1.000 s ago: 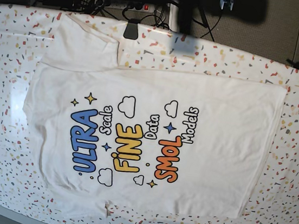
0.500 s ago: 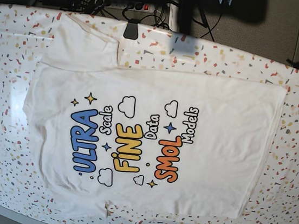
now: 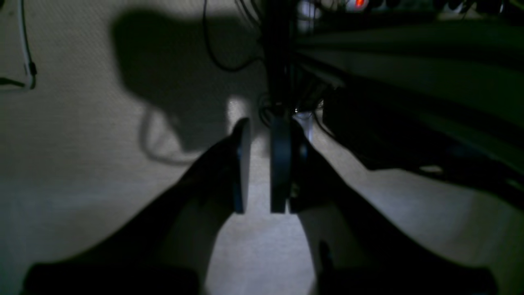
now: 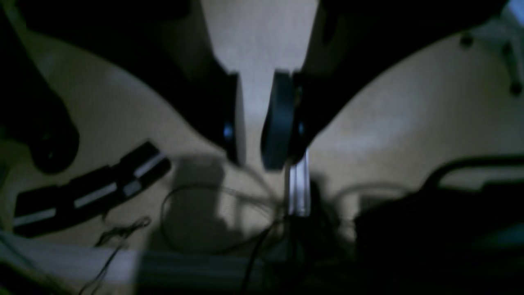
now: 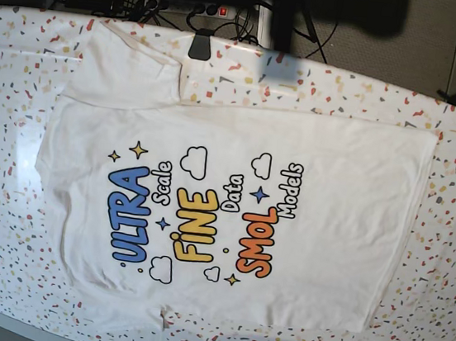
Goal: Fold the T-shirt properly
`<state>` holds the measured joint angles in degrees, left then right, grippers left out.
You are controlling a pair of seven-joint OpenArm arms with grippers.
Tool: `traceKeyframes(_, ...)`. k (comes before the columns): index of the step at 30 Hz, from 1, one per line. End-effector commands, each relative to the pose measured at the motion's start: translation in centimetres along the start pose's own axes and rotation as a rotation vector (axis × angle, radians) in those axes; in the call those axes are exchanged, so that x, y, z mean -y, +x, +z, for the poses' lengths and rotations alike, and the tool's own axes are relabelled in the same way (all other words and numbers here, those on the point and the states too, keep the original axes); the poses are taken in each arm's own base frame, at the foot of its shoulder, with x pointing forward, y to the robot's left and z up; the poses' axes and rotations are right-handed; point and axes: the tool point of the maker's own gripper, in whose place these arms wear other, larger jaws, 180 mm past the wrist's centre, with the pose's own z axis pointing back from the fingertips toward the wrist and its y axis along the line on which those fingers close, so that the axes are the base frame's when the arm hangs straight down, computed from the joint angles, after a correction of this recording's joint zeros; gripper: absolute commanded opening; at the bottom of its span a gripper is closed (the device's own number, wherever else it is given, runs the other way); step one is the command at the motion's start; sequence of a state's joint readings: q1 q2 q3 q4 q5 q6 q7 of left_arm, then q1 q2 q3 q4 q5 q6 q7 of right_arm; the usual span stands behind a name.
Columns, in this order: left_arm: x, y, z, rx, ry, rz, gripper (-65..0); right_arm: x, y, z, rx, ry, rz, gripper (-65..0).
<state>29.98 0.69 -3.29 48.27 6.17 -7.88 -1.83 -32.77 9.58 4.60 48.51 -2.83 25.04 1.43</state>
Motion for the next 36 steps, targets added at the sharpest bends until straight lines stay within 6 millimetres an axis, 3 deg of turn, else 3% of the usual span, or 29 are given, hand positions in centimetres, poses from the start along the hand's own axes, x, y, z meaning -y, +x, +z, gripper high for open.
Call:
traceKeyframes(1,0.1,0.4,0.7,0.027,-0.002,-0.005,-55.9,-0.2,0.0,1.0,0.026,0.027,0.011,-53.0)
traceKeyframes(10,-1.0,4.7,6.7,0.146,0.049,-0.178,-55.9,0.7,3.7,9.4,0.197,0.070,0.087,-53.0)
traceKeyframes(16,-3.6,9.1,12.0,0.261,0.090,-0.321,-55.9,0.6,5.7,14.9,0.268,0.065,0.170,-53.0)
traceKeyframes(20,-4.7,12.2,15.0,0.319,0.122,-0.494,-55.9,1.9,8.4,18.5,0.341,-0.002,0.229,-53.0)
traceKeyframes(28,-6.1,20.0,19.2,0.458,0.308,-0.896,-55.9,4.1,15.5,25.2,0.502,-0.171,0.422,-53.0)
traceKeyframes(36,-7.5,28.2,20.4,0.590,0.450,-1.195,-54.8,4.2,21.5,28.0,0.612,-0.213,0.637,-53.0)
